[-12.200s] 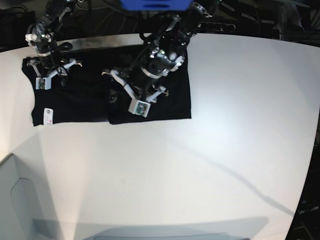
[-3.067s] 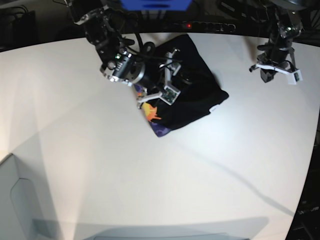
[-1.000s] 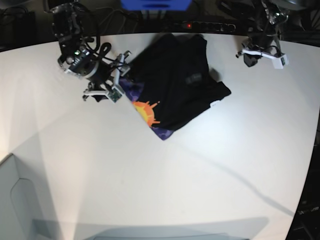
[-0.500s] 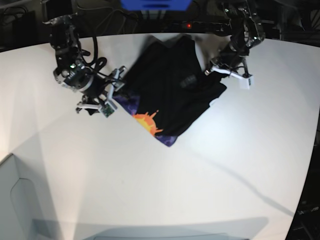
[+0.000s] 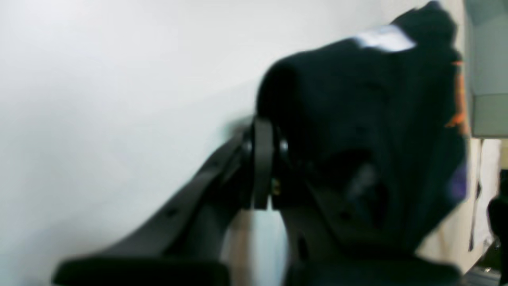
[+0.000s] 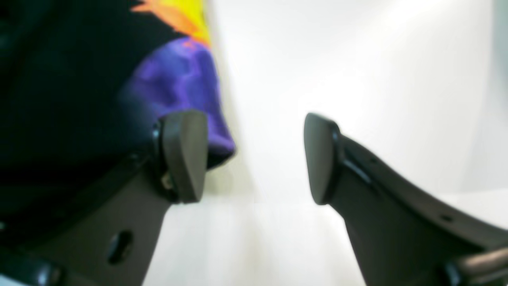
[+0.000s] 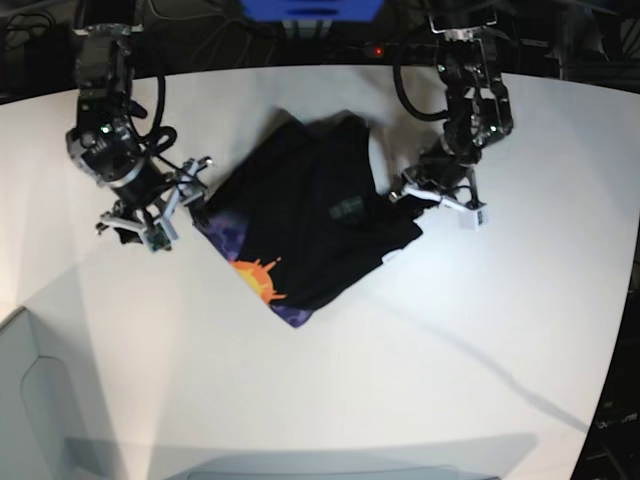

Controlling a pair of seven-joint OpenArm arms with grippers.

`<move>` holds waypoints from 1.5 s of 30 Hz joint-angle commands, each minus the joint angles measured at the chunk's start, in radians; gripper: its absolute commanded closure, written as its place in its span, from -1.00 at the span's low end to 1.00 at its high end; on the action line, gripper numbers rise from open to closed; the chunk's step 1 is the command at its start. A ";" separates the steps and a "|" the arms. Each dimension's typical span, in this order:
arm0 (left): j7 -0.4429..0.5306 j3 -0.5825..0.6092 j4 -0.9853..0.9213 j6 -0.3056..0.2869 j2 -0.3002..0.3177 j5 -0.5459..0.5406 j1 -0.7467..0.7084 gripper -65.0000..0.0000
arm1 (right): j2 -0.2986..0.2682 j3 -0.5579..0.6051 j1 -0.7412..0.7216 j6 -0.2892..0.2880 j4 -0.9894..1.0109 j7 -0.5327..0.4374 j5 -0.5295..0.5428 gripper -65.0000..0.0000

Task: Fold the T-shirt properly
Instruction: 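Reach the left gripper to the shirt's edge and grasp it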

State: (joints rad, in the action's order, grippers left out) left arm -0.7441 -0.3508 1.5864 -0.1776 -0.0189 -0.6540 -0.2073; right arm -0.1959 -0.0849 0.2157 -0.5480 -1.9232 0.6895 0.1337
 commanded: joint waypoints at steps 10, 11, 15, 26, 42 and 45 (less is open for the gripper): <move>-0.108 -0.210 0.230 -0.015 0.056 -0.022 -0.168 1.00 | 0.060 0.205 0.107 -0.030 -0.094 -0.031 0.014 -0.21; -0.117 -0.247 0.237 -0.018 0.056 -0.022 -0.183 1.00 | 0.060 0.239 0.113 -0.028 -0.094 -0.032 0.014 -0.21; -0.153 -0.380 0.237 -0.020 0.056 -0.022 -0.200 1.00 | 0.062 0.351 0.109 -0.027 -0.063 -0.032 0.014 -0.21; -0.196 -0.363 0.243 -0.020 -0.014 -0.023 -0.237 1.00 | 0.049 0.408 0.054 -0.027 0.044 -0.031 0.013 -0.21; -0.187 -0.009 0.332 -0.009 -0.074 -0.011 -0.311 0.49 | 0.011 0.010 -0.025 -0.034 -0.017 -0.023 0.014 -0.21; -0.187 0.029 0.305 -0.007 -0.074 -0.011 -0.304 0.49 | -0.010 0.004 -0.040 -0.034 -0.015 -0.021 0.014 -0.21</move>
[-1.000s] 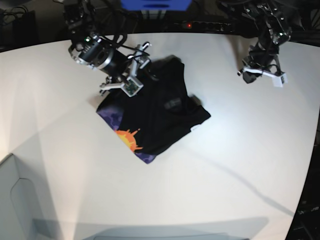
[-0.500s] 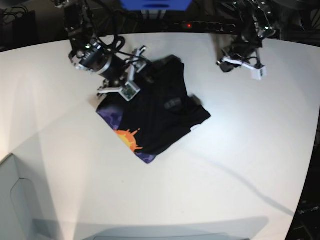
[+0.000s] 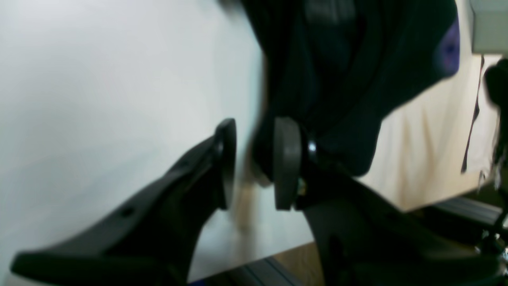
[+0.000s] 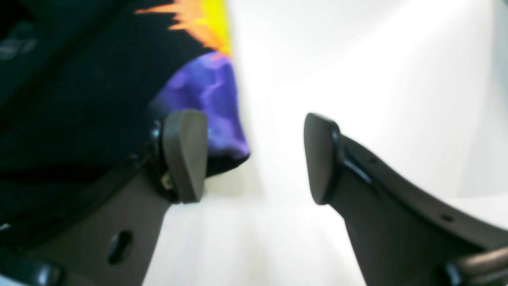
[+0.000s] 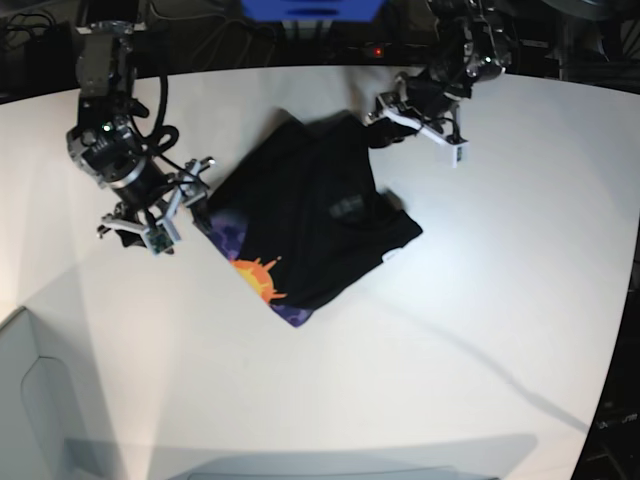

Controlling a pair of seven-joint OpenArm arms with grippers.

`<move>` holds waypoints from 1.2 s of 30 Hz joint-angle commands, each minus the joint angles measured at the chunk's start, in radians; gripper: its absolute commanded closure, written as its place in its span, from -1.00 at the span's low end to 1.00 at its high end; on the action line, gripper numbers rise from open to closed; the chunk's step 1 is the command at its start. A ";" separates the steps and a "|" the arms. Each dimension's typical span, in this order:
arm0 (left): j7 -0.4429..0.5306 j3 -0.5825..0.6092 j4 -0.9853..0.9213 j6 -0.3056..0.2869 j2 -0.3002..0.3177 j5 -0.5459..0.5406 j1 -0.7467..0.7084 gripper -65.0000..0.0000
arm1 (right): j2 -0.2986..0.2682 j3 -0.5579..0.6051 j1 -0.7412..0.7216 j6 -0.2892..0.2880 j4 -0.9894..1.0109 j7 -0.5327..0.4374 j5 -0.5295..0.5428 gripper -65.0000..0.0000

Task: Fold the T-shirt properly
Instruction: 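Reach the left gripper to the shirt's edge and grasp it, then drag the grasped shirt edge with the left gripper toward the right gripper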

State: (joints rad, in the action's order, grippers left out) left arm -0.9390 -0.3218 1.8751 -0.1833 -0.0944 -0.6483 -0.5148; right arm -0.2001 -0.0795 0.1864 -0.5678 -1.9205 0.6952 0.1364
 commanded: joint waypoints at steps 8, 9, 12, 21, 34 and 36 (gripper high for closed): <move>0.010 0.045 -0.007 -0.002 0.000 -0.015 0.018 0.49 | -0.022 -0.001 -0.021 -0.014 -0.017 -0.027 0.012 -0.21; 0.010 0.045 -0.022 -0.002 0.000 -0.015 0.028 0.49 | -0.022 -0.001 -0.021 -0.014 -0.017 -0.029 0.012 -0.21; 0.010 0.045 -0.070 -0.002 0.000 -0.015 0.043 0.49 | -0.020 -0.001 -0.021 -0.014 -0.017 -0.027 0.012 -0.21; 0.010 0.095 -0.095 -0.002 0.026 -0.020 0.041 0.49 | -0.025 -0.001 -0.021 -0.014 -0.017 -0.027 0.012 -0.21; 0.010 0.106 -0.101 -0.002 0.029 -0.028 0.041 0.00 | -0.025 -0.001 -0.020 -0.014 -0.017 -0.027 0.012 -0.21; 0.010 0.114 -0.101 -0.003 0.029 -0.028 0.043 0.00 | -0.025 -0.001 -0.020 -0.014 -0.017 -0.027 0.012 -0.21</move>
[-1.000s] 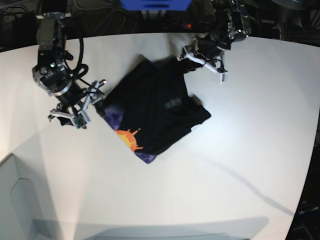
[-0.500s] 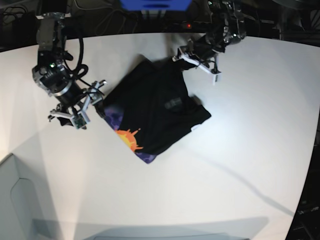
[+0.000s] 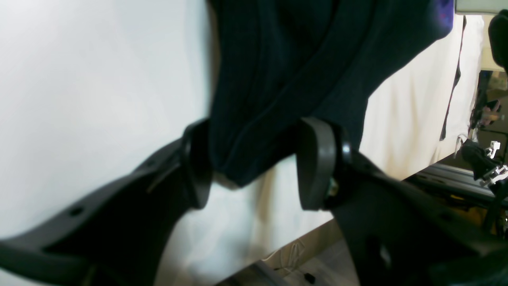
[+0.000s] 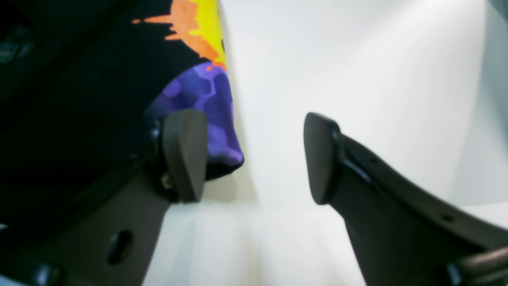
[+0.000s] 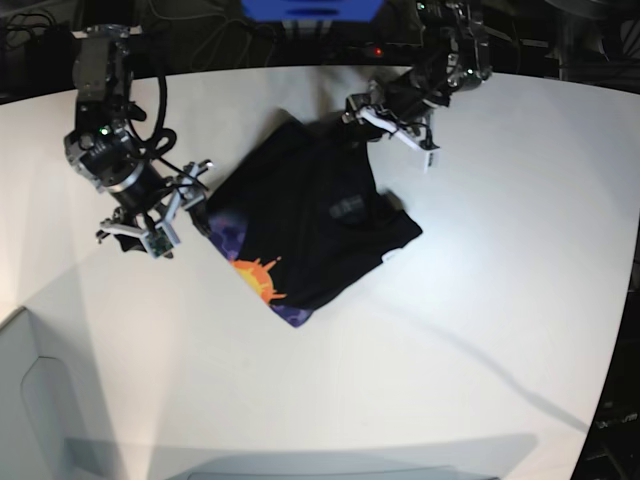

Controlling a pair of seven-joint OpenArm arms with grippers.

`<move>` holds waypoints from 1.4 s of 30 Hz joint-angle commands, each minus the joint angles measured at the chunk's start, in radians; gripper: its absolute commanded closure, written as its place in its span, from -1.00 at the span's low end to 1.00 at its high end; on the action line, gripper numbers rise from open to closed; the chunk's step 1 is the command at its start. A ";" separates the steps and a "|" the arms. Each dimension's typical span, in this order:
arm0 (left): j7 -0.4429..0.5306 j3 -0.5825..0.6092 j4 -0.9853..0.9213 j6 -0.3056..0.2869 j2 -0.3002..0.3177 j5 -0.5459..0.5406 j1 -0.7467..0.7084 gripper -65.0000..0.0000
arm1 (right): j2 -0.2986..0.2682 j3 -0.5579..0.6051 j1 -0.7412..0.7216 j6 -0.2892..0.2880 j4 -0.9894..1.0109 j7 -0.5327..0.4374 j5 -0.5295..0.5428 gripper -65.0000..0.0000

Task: Fold the T-shirt properly
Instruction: 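Drag the grasped shirt edge with the left gripper toward the right gripper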

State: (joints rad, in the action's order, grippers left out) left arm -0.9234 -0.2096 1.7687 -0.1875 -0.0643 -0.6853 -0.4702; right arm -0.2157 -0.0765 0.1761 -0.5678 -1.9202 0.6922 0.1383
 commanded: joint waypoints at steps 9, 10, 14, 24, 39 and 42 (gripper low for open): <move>-0.007 0.055 0.006 0.001 0.007 0.019 0.015 0.68 | -0.006 -0.004 -0.011 -0.014 -0.017 -0.024 0.010 -0.20; -0.007 0.055 0.006 0.001 0.007 0.020 0.015 0.83 | -0.006 -0.004 -0.011 -0.014 -0.017 -0.024 0.010 -0.20; -0.015 0.055 0.020 0.003 0.007 0.014 0.012 0.97 | -0.006 -0.004 -0.011 -0.014 -0.017 -0.024 0.010 -0.20; -0.010 0.164 0.204 0.003 0.068 0.011 -0.025 0.99 | -0.004 -0.004 -0.011 -0.014 -0.017 -0.024 0.010 -0.20; -0.019 0.657 0.178 0.003 0.297 0.022 0.270 0.99 | -0.003 -0.003 -0.011 -0.014 -0.017 -0.024 0.010 -0.20; -0.019 0.697 0.176 0.003 0.320 0.022 0.294 0.99 | -0.003 -0.004 -0.011 -0.014 -0.017 -0.024 0.010 -0.20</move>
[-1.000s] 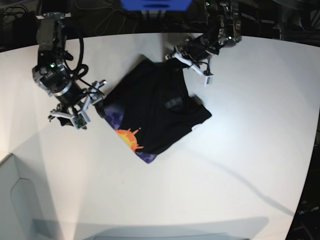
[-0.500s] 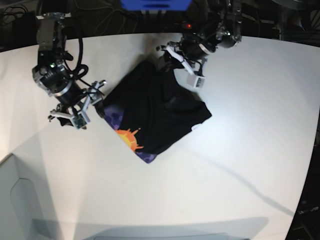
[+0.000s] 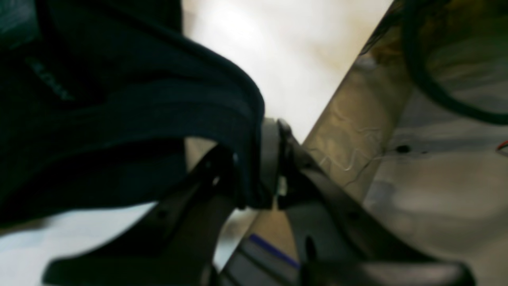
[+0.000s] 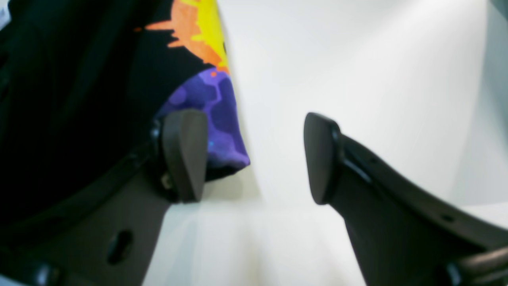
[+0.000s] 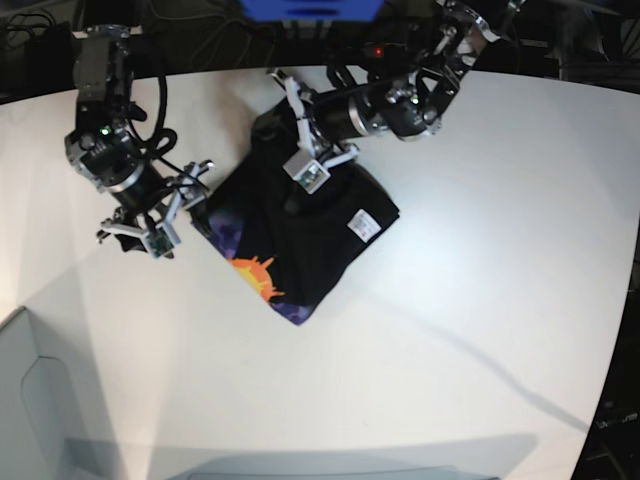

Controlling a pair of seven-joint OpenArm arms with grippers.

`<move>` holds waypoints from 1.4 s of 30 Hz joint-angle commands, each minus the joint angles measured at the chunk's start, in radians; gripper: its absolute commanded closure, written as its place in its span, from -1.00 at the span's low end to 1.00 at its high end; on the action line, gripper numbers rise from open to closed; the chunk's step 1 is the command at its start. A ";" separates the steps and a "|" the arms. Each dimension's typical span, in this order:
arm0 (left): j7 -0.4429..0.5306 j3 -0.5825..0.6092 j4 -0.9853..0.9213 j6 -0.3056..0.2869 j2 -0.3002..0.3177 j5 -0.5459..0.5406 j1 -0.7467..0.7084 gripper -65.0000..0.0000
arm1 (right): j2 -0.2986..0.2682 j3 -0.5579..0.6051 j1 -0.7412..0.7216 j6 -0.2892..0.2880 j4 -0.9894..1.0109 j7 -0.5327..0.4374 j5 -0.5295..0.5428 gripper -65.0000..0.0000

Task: Fold the T-shirt properly
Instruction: 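Drag the grasped shirt edge with the left gripper toward the right gripper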

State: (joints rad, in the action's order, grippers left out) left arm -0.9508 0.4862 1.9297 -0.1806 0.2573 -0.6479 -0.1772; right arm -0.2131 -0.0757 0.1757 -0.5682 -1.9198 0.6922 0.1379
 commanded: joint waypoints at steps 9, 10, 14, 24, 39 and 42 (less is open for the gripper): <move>0.017 0.001 -0.071 -0.004 0.030 -0.016 -0.002 1.00 | -0.006 -0.002 -0.011 -0.014 -0.017 -0.024 0.010 -0.20; 0.017 -0.001 -0.086 -0.004 0.030 -0.016 0.000 1.00 | -0.006 0.000 -0.011 -0.014 -0.017 -0.024 0.010 -0.20; 0.019 -0.002 -0.109 -0.004 0.029 -0.016 0.000 0.99 | -0.006 0.000 -0.011 -0.014 -0.017 -0.024 0.010 -0.20; 0.016 -0.212 -0.102 -0.004 0.020 -0.028 -0.074 0.97 | -0.006 0.000 -0.011 -0.014 -0.017 -0.024 0.010 -0.21; 0.020 -0.334 0.041 -0.004 0.032 -0.028 -0.190 -0.57 | -0.004 0.001 -0.026 -0.014 -0.017 -0.022 0.010 -0.21; 0.020 -0.478 0.044 -0.004 -0.019 -0.028 -0.213 -0.60 | 0.008 -0.002 -0.026 -0.014 -0.017 -0.022 0.010 -0.21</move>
State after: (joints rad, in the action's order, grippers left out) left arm -0.9436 -0.0017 1.9556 -0.1806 0.2359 -0.6537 -0.3985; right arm -0.1997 -0.0761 0.1604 -0.5682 -1.9194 0.6930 0.1360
